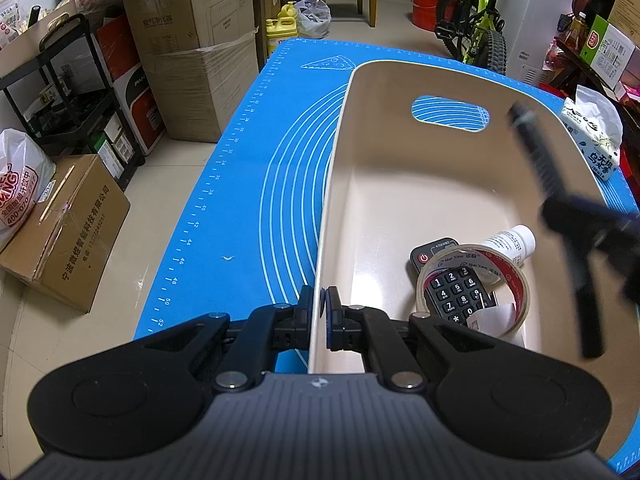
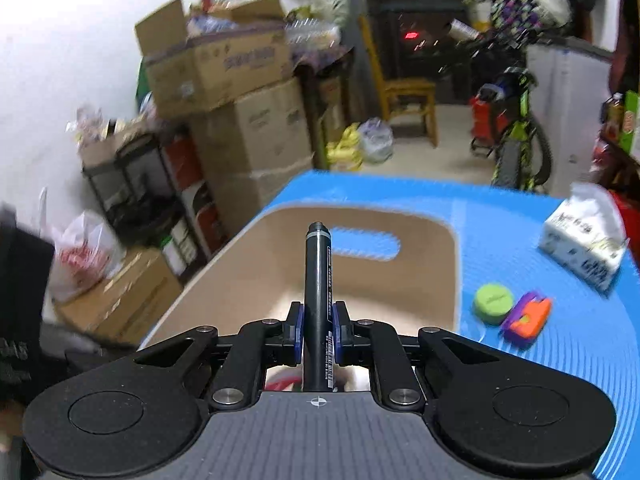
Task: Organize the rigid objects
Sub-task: 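Carry the black marker into the basket and release it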
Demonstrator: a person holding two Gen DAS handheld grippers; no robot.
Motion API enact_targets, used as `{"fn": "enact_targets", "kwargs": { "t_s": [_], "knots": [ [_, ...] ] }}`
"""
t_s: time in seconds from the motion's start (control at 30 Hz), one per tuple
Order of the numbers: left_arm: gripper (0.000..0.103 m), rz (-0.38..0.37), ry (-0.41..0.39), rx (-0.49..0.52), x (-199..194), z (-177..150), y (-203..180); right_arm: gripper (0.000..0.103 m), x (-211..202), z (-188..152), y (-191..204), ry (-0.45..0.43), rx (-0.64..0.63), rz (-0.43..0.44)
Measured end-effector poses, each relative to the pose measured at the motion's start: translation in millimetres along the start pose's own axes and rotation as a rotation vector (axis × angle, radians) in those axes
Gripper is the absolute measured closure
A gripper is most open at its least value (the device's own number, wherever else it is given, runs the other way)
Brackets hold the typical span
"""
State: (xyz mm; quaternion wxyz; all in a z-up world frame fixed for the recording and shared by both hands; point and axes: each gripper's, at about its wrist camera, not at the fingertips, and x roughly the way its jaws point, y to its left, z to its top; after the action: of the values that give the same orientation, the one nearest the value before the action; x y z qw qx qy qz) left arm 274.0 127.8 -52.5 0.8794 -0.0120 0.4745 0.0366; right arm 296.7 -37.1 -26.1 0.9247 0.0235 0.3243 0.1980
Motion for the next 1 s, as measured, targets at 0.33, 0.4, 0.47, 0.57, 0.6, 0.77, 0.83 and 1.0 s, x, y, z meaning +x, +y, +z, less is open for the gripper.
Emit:
{"fn": "enact_targets", "kwargs": {
  "t_s": [0.33,0.4,0.47,0.57,0.6,0.77,0.83,1.0],
  "knots": [
    [0.096,0.003,-0.001,0.004,0,0,0,0.079,37,-31,16,0.233,-0.072,0.045],
    [0.096,0.003,-0.001,0.004,0,0,0,0.078,38,-32,16,0.237,-0.073,0.048],
    [0.096,0.004,-0.001,0.005,0,0,0,0.077,38,-30,14,0.24,-0.066,0.049],
    [0.096,0.003,-0.001,0.003,-1,1,0,0.051,31,-27,7,0.217,-0.036,0.069],
    [0.096,0.003,0.0,0.003,-1,1,0,0.047,26,-26,5,0.2,-0.029,0.072],
    [0.096,0.004,-0.001,0.006,0,1,-1,0.04,5,-14,-9,0.132,0.002,0.092],
    [0.096,0.004,-0.001,0.005,-1,1,-1,0.038,-6,-7,-14,0.1,0.013,0.094],
    [0.096,0.003,0.0,0.004,0,2,0,0.034,-31,6,-33,0.019,0.016,0.065]
  ]
}}
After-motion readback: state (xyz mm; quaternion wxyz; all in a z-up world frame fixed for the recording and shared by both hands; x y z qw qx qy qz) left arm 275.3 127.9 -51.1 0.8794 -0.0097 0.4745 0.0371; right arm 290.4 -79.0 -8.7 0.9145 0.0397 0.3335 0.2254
